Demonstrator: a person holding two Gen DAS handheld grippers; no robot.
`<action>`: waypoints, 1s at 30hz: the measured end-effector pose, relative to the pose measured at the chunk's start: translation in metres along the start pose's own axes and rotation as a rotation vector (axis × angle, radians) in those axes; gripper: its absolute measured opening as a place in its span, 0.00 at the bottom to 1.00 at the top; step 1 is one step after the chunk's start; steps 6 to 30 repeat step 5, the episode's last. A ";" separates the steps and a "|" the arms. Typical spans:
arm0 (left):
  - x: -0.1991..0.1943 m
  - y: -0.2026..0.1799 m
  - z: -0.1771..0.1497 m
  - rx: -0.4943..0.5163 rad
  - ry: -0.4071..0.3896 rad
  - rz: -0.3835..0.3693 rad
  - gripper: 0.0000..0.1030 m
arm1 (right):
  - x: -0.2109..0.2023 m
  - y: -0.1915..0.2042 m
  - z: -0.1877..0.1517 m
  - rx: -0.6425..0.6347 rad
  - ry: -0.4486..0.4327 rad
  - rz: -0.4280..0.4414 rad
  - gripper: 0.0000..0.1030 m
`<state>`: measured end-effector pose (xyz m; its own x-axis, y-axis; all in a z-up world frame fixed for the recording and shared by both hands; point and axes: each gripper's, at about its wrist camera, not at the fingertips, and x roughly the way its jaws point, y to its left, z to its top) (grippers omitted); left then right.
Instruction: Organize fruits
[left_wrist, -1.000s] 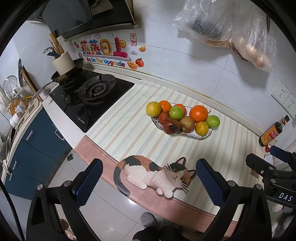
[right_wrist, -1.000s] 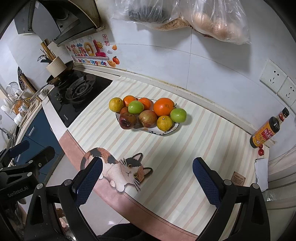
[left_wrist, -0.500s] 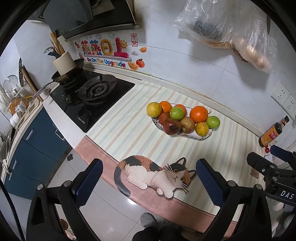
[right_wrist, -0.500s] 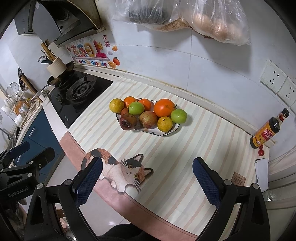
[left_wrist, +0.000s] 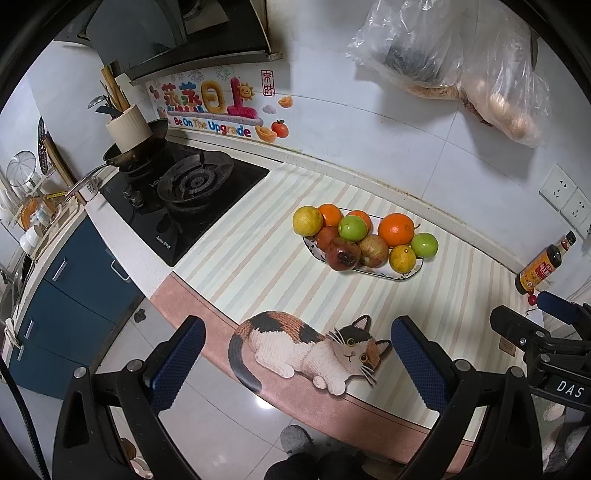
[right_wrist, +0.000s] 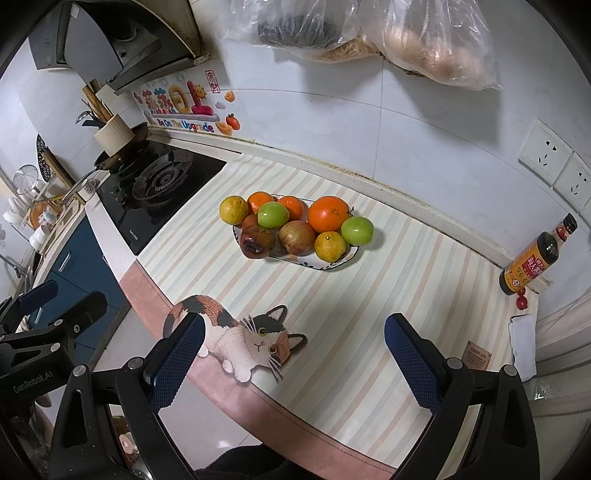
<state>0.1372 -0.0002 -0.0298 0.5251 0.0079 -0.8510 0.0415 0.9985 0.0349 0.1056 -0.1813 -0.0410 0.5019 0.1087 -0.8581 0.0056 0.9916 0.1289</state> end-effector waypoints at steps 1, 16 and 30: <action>-0.002 0.000 0.000 -0.001 -0.001 0.000 1.00 | -0.001 0.001 -0.001 -0.001 -0.001 0.000 0.97; -0.007 0.000 0.000 -0.004 -0.013 -0.002 1.00 | -0.002 0.003 -0.002 -0.002 -0.002 0.003 0.97; -0.007 0.000 0.000 -0.004 -0.013 -0.002 1.00 | -0.002 0.003 -0.002 -0.002 -0.002 0.003 0.97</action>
